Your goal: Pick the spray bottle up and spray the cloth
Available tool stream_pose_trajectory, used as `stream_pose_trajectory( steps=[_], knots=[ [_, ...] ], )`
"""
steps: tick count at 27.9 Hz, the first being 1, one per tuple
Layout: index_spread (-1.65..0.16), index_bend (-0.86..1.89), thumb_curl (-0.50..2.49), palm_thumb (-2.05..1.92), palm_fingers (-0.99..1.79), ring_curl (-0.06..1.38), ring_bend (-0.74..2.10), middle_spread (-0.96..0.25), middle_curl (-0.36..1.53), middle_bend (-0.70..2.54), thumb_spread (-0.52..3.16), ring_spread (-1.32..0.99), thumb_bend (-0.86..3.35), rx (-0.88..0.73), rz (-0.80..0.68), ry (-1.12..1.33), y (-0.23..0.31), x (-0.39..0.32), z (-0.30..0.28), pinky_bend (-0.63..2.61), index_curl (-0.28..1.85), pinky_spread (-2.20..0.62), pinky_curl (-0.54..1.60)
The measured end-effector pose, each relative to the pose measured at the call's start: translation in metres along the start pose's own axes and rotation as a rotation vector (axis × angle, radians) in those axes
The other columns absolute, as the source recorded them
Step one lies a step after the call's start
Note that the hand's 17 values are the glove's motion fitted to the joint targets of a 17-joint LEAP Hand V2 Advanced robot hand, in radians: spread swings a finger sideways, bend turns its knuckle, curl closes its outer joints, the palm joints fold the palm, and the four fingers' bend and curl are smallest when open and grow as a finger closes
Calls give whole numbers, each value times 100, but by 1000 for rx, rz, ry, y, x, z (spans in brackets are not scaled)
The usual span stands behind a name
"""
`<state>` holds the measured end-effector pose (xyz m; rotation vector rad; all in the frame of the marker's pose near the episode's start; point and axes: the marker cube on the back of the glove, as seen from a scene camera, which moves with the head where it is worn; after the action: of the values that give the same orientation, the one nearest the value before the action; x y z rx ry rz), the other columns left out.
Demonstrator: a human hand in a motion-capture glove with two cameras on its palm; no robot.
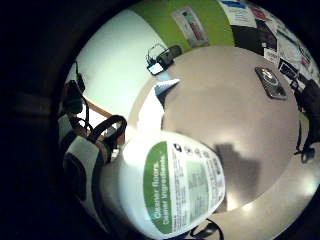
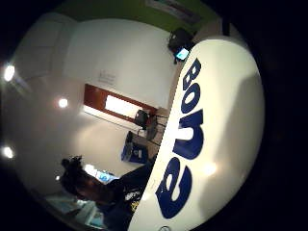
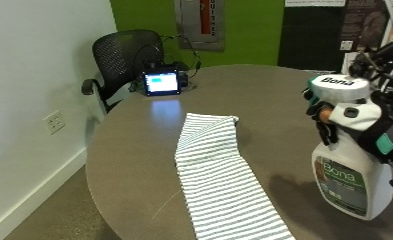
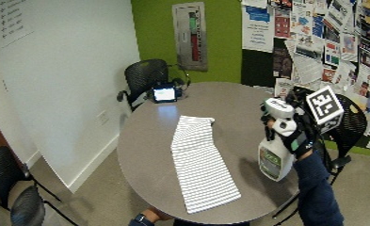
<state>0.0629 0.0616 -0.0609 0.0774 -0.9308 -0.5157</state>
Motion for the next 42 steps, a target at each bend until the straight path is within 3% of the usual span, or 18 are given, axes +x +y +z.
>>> stream_pose_trajectory(
  steps=[19, 27, 35, 42],
  knots=[
    [-30, 8, 75, 102, 128, 48, 91, -17, 53, 85, 44, -22, -5, -632, -153, 707, 20, -67, 90, 56, 20, -32, 40],
    [-30, 6, 72, 98, 129, 48, 94, -16, 54, 88, 60, -22, -3, -852, -168, 845, 34, -71, 109, 60, 18, -33, 40],
    [-31, 6, 71, 100, 128, 48, 95, -16, 54, 89, 66, -22, -2, -1116, -275, 990, 45, -81, 126, 60, 18, -32, 40],
    [-31, 6, 70, 100, 128, 47, 95, -16, 54, 89, 68, -22, -2, -1315, -222, 1088, 50, -76, 132, 61, 18, -32, 40]
  ],
)
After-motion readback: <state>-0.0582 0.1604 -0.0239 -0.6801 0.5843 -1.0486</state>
